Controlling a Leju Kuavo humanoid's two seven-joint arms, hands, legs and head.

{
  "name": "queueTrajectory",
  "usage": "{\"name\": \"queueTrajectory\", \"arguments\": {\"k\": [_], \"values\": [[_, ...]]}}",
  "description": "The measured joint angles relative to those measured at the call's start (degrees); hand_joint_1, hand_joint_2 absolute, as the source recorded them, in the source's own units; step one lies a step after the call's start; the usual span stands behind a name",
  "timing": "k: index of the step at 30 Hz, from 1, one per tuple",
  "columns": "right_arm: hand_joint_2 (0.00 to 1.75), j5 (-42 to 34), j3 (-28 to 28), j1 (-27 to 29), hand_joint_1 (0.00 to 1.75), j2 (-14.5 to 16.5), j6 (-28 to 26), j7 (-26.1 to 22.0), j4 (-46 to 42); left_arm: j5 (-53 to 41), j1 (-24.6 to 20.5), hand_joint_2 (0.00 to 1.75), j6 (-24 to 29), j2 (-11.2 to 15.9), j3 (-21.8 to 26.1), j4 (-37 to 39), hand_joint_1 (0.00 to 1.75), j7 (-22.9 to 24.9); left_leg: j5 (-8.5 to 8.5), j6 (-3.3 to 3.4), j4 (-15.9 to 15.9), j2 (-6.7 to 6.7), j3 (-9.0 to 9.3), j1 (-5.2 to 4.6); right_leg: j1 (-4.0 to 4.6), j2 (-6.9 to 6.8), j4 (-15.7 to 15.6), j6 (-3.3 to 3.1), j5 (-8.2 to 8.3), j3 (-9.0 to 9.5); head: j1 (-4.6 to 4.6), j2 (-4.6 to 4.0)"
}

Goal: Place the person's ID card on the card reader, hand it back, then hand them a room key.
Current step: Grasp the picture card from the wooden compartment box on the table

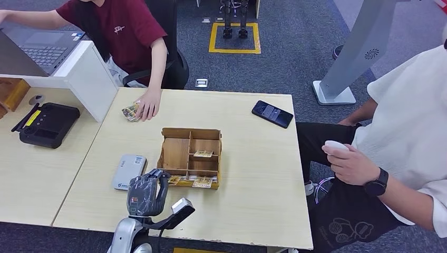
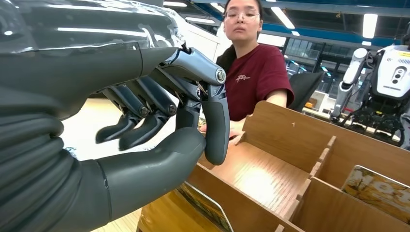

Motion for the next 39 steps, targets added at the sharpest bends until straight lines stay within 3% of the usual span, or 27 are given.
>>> {"name": "queueTrajectory", "arguments": {"k": [3,39], "values": [[1.75,0.1,0.0,0.0,0.00,0.0,0.0,0.0,0.0,0.2,0.0,1.75,-0.2,0.0,0.2,0.0,0.00,-0.3,0.00,0.00,0.0,0.00,0.00,0.00,0.00,-0.01,0.0,0.00,0.00,0.00,-0.01,0.00],[1.75,0.3,0.2,-0.2,0.00,0.0,0.2,0.4,-0.2,-3.6,0.5,1.75,-0.3,-0.1,0.8,-0.2,0.00,-0.6,0.00,0.00,0.0,0.00,0.00,0.00,0.00,-0.04,0.0,0.00,0.00,0.00,0.01,0.01]]}}
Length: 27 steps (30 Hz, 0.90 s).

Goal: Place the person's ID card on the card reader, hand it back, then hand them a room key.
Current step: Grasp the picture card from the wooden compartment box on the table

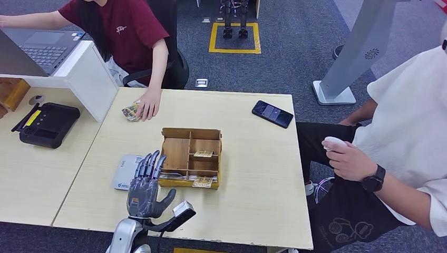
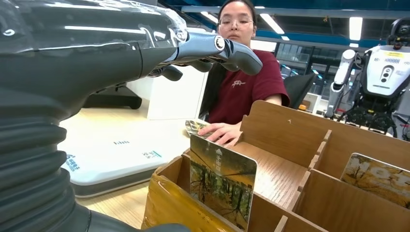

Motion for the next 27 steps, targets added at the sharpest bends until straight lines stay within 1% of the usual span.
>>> {"name": "queueTrajectory", "arguments": {"k": [16,27], "values": [[1.75,0.1,0.1,-0.3,0.00,0.2,0.0,0.1,0.0,0.5,-0.4,1.75,0.2,-0.1,0.0,0.2,0.00,0.8,0.00,0.00,0.0,0.00,0.00,0.00,0.00,0.00,0.0,0.00,0.00,0.00,0.00,-0.01],[1.75,0.2,0.2,-0.4,0.00,0.2,0.1,0.1,0.0,0.8,-1.0,1.75,0.2,-0.1,0.0,1.7,0.00,1.3,0.00,0.00,0.0,0.00,0.00,0.00,0.00,0.00,0.0,0.00,0.00,0.00,0.00,-0.01]]}}
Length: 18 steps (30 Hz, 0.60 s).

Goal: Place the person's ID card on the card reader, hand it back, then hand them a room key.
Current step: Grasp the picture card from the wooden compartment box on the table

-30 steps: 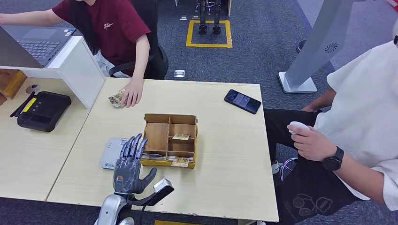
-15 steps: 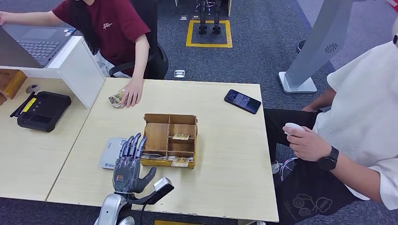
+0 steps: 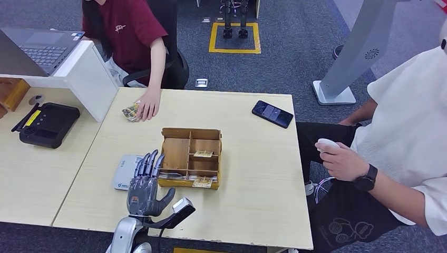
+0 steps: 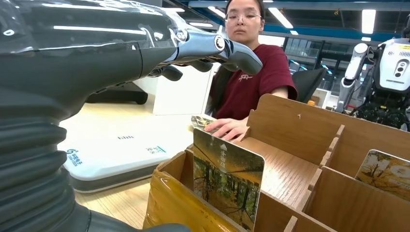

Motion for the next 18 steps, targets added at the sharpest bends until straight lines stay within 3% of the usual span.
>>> {"name": "queueTrajectory", "arguments": {"k": [12,13,16,17,18], "values": [[1.75,0.3,0.3,-0.1,0.00,0.0,0.6,0.1,0.0,0.5,-0.8,1.75,0.1,-0.4,0.0,1.6,0.00,0.1,0.00,0.00,0.0,0.00,0.00,0.00,0.00,0.00,0.0,0.00,0.00,0.00,-0.01,0.00],[1.75,0.3,0.4,-0.1,0.00,0.0,0.6,0.1,0.0,0.5,-0.9,1.75,0.1,-0.4,0.0,1.6,0.19,0.1,0.00,0.00,0.0,0.00,0.00,0.00,0.00,0.00,0.0,0.00,0.00,0.00,-0.01,0.00],[1.75,0.3,0.6,-0.1,0.00,0.0,0.6,0.1,0.0,0.9,-0.9,1.75,0.0,-0.4,0.0,1.7,1.50,0.0,0.00,0.00,0.0,0.00,0.00,0.00,0.00,0.00,0.0,0.00,0.00,0.00,-0.01,0.00],[1.75,0.3,0.7,-0.1,0.00,0.0,0.6,0.1,0.0,1.1,-0.9,1.75,0.0,-0.4,0.0,1.7,1.75,0.0,0.00,0.00,0.0,0.00,0.00,0.00,0.00,0.00,0.0,0.00,0.00,0.00,-0.02,0.00],[1.75,0.3,0.8,-0.1,0.00,0.0,0.6,0.1,0.0,1.3,-1.0,1.75,-0.1,-0.4,0.0,1.7,1.75,-0.1,0.00,0.00,0.0,0.00,0.00,0.00,0.00,0.00,0.0,0.00,0.00,0.00,-0.02,0.00]]}}
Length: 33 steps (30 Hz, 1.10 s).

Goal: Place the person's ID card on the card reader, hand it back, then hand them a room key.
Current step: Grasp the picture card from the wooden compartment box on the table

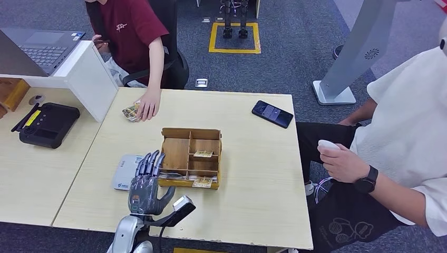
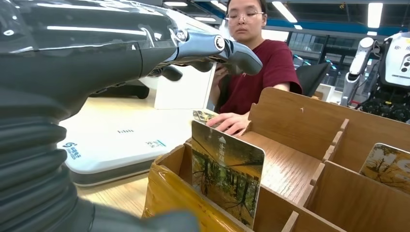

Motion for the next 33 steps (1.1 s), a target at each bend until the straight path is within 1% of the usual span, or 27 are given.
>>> {"name": "queueTrajectory", "arguments": {"k": [15,33], "values": [[1.75,0.0,0.3,0.0,0.00,0.0,0.0,0.2,0.0,3.7,0.0,1.75,-1.0,0.0,0.0,0.0,1.75,-2.0,0.00,0.00,0.0,-0.01,0.00,0.00,0.00,0.00,0.0,0.00,0.00,0.01,0.01,0.01],[1.75,-0.3,0.3,0.0,0.00,0.0,-0.1,0.2,0.0,5.3,0.0,1.75,-1.2,0.0,0.2,0.0,1.75,-2.7,0.00,0.00,0.0,-0.01,0.01,0.00,0.00,-0.01,0.0,0.00,0.00,0.03,0.02,0.00]]}}
